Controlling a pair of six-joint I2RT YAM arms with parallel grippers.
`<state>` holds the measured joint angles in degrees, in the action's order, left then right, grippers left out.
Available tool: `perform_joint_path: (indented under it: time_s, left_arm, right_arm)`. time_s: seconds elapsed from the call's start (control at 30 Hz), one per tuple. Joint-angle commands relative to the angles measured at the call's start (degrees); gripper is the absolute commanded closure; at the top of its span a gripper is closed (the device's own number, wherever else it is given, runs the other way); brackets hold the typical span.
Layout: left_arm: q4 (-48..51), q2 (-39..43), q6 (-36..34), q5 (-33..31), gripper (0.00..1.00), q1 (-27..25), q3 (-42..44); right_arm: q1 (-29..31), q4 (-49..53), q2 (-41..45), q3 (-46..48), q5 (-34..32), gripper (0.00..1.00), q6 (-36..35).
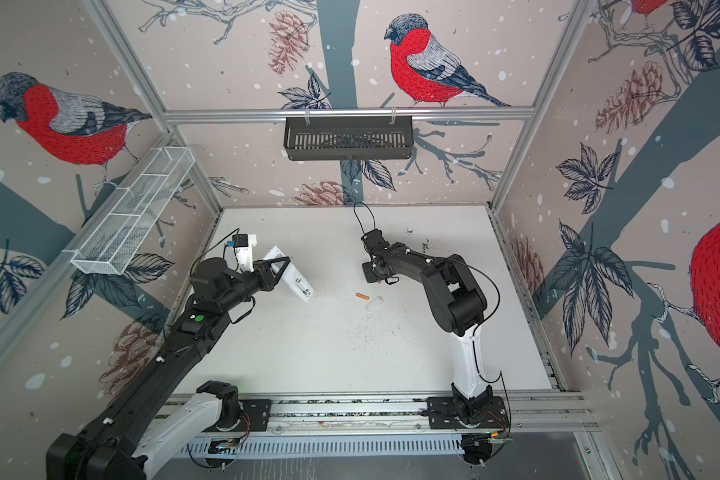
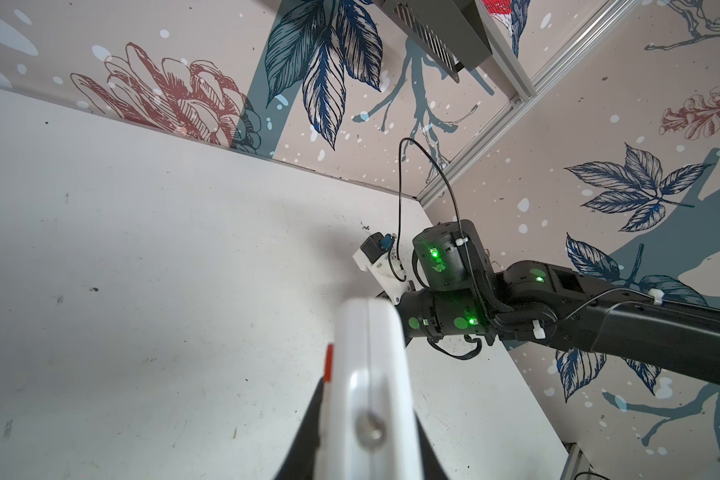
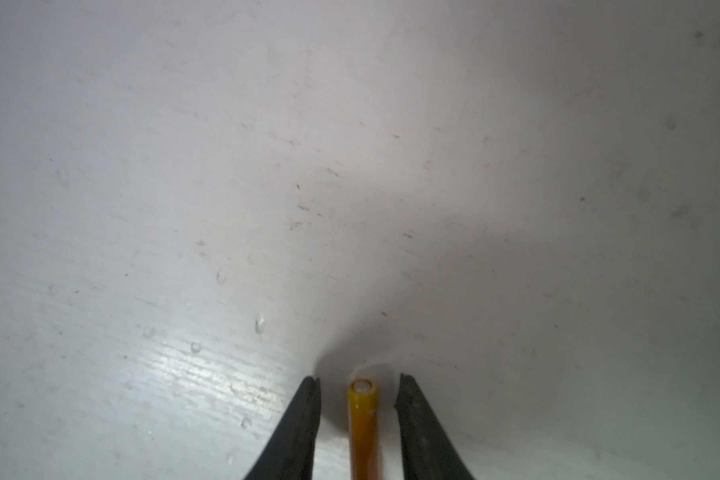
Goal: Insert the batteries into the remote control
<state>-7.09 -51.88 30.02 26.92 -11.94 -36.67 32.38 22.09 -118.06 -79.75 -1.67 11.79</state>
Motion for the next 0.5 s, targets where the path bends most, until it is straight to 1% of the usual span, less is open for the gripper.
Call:
perform_joint_path:
  time_s: [0.0,0.2,0.47]
  left_arm:
    - [-2.0,0.4,-0.1,0.4,0.89,0.1,0.1]
    - [-2.6,-0.2,0.2,0.9,0.89,0.1,0.2]
    - [-2.7,0.0,0.4,0.9,0.89,0.1,0.2]
  right_arm:
    - [0.6,3.3,1.1,2.4,-0.6,0.67,-0.6]
    - [1.1,2.4,3.3,6.2,-1.7,0.68,0.0]
    - [1.3,2.6,4.2,7.4,-3.3,0.73,0.1]
